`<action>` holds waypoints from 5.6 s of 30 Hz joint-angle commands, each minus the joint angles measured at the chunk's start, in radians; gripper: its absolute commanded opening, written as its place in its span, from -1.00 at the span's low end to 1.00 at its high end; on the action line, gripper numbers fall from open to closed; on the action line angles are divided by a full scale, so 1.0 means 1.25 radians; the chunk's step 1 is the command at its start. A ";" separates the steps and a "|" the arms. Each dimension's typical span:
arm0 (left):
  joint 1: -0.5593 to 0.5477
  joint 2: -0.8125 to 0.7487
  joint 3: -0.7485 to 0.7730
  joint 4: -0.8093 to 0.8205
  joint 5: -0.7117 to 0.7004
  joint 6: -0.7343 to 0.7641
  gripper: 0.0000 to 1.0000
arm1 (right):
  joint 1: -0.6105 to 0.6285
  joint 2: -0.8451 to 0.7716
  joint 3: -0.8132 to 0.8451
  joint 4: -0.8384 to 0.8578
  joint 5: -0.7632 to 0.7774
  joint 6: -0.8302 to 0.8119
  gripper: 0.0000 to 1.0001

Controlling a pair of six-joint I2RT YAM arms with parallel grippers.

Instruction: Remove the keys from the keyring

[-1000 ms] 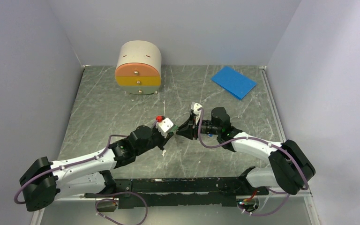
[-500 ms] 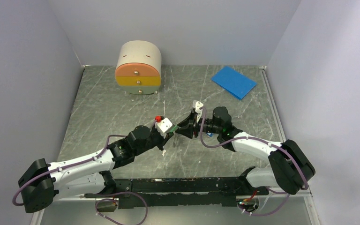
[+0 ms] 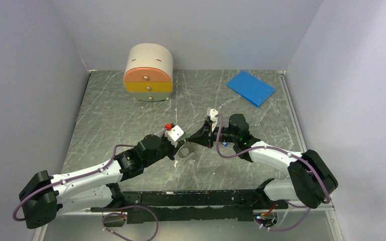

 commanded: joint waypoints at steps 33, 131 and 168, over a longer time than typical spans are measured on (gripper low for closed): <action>0.220 -0.003 -0.143 0.400 0.446 -0.097 0.10 | -0.032 0.020 0.144 -0.289 -0.203 -0.228 -1.00; 0.311 0.067 -0.098 0.415 0.604 -0.197 -0.95 | 0.127 -0.071 -0.097 0.146 0.237 -0.142 -0.37; 0.311 0.067 -0.090 0.397 0.619 -0.183 -0.95 | 0.133 -0.050 0.009 0.034 0.112 -0.015 -0.89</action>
